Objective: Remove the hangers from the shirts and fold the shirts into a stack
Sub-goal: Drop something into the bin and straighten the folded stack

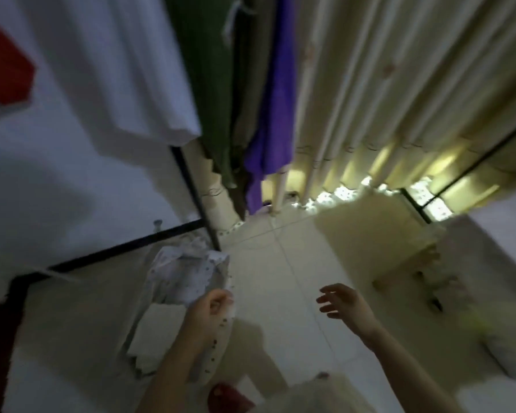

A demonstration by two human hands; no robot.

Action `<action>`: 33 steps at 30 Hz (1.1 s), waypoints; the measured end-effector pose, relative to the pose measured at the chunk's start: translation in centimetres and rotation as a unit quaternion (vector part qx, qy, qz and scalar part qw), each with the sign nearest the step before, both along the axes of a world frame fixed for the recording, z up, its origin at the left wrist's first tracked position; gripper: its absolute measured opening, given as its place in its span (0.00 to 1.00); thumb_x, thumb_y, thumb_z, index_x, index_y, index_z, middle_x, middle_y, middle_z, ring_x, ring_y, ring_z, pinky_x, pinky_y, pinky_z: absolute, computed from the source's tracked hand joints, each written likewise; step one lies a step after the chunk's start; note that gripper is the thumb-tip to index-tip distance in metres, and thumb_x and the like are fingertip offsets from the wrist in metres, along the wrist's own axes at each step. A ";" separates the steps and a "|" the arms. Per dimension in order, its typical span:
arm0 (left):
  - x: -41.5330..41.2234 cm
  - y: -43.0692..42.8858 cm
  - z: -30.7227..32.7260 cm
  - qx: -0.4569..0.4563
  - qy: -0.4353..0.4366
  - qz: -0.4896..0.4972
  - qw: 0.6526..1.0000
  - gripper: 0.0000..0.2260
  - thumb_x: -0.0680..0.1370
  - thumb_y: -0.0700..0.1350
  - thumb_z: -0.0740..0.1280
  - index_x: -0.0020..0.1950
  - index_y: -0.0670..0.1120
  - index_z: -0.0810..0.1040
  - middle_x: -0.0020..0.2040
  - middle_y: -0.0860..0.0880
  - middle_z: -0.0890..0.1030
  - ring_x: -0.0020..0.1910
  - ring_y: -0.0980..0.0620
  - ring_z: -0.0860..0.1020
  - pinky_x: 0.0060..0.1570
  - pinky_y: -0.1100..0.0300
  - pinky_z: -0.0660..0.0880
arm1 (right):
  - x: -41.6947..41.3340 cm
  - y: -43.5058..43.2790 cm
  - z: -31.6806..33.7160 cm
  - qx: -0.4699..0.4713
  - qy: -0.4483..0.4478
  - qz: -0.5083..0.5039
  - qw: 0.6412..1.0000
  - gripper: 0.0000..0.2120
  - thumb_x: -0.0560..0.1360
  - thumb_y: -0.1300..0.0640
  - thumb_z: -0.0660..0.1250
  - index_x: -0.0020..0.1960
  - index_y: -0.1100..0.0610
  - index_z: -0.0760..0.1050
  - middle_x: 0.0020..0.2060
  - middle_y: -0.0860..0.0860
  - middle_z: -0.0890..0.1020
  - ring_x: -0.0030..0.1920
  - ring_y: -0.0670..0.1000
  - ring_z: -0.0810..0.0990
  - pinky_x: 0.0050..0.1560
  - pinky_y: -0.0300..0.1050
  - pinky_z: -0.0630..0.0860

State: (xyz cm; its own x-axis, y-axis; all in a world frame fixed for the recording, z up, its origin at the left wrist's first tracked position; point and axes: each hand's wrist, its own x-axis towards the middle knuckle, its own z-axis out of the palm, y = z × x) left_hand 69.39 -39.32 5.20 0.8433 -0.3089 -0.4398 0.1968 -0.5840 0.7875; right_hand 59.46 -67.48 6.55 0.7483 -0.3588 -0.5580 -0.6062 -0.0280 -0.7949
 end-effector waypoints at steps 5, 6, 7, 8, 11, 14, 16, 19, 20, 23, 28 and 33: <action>0.1 -12.9 2.2 -0.059 -0.066 -0.043 0.995 0.05 0.78 0.36 0.66 0.50 0.44 0.78 0.43 0.44 0.82 0.39 0.54 0.81 0.41 0.63 0.75 | -10.3 -9.5 1.7 -0.033 -0.039 -0.120 0.991 0.07 0.80 0.61 0.60 0.49 0.58 0.77 0.43 0.55 0.84 0.40 0.53 0.82 0.41 0.43 0.77; -0.7 -15.6 2.3 -0.067 -0.067 -0.063 0.993 0.05 0.77 0.34 0.65 0.50 0.41 0.78 0.42 0.43 0.81 0.36 0.57 0.80 0.42 0.63 0.75 | -12.4 -11.5 2.0 -0.037 -0.040 -0.138 0.989 0.07 0.80 0.61 0.60 0.48 0.57 0.77 0.43 0.54 0.84 0.39 0.52 0.82 0.40 0.41 0.77; -1.6 -18.4 2.3 -0.072 -0.067 -0.083 0.992 0.05 0.77 0.33 0.64 0.51 0.38 0.78 0.41 0.43 0.81 0.35 0.56 0.80 0.42 0.62 0.75 | -14.6 -13.8 2.3 -0.045 -0.040 -0.158 0.986 0.07 0.80 0.61 0.60 0.47 0.57 0.77 0.42 0.54 0.84 0.38 0.51 0.81 0.38 0.40 0.77; -2.8 -21.0 2.2 -0.075 -0.064 -0.100 0.990 0.06 0.77 0.32 0.63 0.52 0.37 0.78 0.41 0.43 0.81 0.36 0.53 0.80 0.43 0.61 0.75 | -16.7 -15.8 2.7 -0.053 -0.040 -0.179 0.982 0.07 0.80 0.61 0.61 0.47 0.57 0.77 0.42 0.54 0.84 0.38 0.51 0.81 0.38 0.39 0.77; -6.9 -28.2 2.1 -0.094 -0.058 -0.126 0.986 0.07 0.78 0.33 0.62 0.52 0.40 0.78 0.43 0.43 0.82 0.40 0.48 0.80 0.36 0.71 0.72 | -23.1 -21.5 3.7 -0.074 -0.049 -0.263 0.961 0.07 0.79 0.62 0.61 0.47 0.60 0.77 0.42 0.57 0.84 0.38 0.55 0.81 0.40 0.45 0.76; -11.0 -34.7 2.1 -0.106 -0.041 -0.154 0.982 0.07 0.79 0.33 0.62 0.51 0.41 0.78 0.43 0.42 0.82 0.38 0.48 0.80 0.31 0.76 0.70 | -28.6 -26.1 4.7 -0.086 -0.053 -0.347 0.932 0.07 0.79 0.63 0.61 0.49 0.62 0.78 0.41 0.58 0.84 0.39 0.56 0.80 0.40 0.46 0.76; -13.1 -38.4 2.4 -0.107 -0.031 -0.191 0.975 0.07 0.79 0.34 0.62 0.50 0.41 0.78 0.42 0.42 0.82 0.38 0.48 0.80 0.31 0.75 0.70 | -31.4 -28.5 5.0 -0.080 -0.058 -0.388 0.916 0.08 0.79 0.64 0.60 0.49 0.63 0.77 0.42 0.60 0.83 0.40 0.59 0.80 0.43 0.49 0.76; -13.9 -41.6 3.1 -0.104 -0.015 -0.221 0.970 0.08 0.78 0.33 0.62 0.47 0.44 0.78 0.40 0.46 0.82 0.36 0.52 0.80 0.32 0.75 0.70 | -33.0 -30.1 5.0 -0.054 -0.063 -0.424 0.902 0.08 0.80 0.65 0.58 0.49 0.63 0.76 0.44 0.62 0.82 0.42 0.60 0.79 0.44 0.49 0.74; -14.1 -43.2 3.3 -0.100 -0.016 -0.235 0.967 0.09 0.78 0.33 0.62 0.46 0.46 0.78 0.40 0.48 0.82 0.35 0.54 0.80 0.32 0.75 0.70 | -33.5 -31.0 4.9 -0.049 -0.061 -0.438 0.895 0.08 0.80 0.65 0.58 0.49 0.63 0.76 0.44 0.63 0.82 0.43 0.60 0.79 0.44 0.49 0.74; -13.7 -47.9 3.4 -0.092 -0.016 -0.272 0.958 0.11 0.78 0.34 0.63 0.44 0.49 0.78 0.40 0.50 0.83 0.35 0.55 0.80 0.33 0.74 0.71 | -33.9 -33.4 4.3 -0.037 -0.056 -0.459 0.886 0.09 0.80 0.66 0.58 0.47 0.62 0.76 0.43 0.62 0.82 0.42 0.60 0.79 0.44 0.49 0.75; -11.6 -57.2 1.8 -0.094 0.012 -0.323 0.941 0.10 0.77 0.30 0.61 0.46 0.42 0.78 0.39 0.45 0.82 0.31 0.62 0.80 0.33 0.74 0.73 | -33.2 -39.3 3.0 -0.024 -0.055 -0.501 0.863 0.07 0.79 0.65 0.60 0.46 0.62 0.76 0.37 0.57 0.83 0.36 0.56 0.80 0.37 0.44 0.74; -7.2 -68.2 0.4 -0.118 0.038 -0.356 0.926 0.09 0.76 0.26 0.60 0.48 0.36 0.76 0.36 0.43 0.81 0.29 0.59 0.80 0.33 0.69 0.75 | -30.4 -48.2 1.7 -0.008 -0.045 -0.548 0.835 0.07 0.79 0.66 0.60 0.48 0.63 0.77 0.38 0.57 0.84 0.36 0.57 0.80 0.38 0.45 0.74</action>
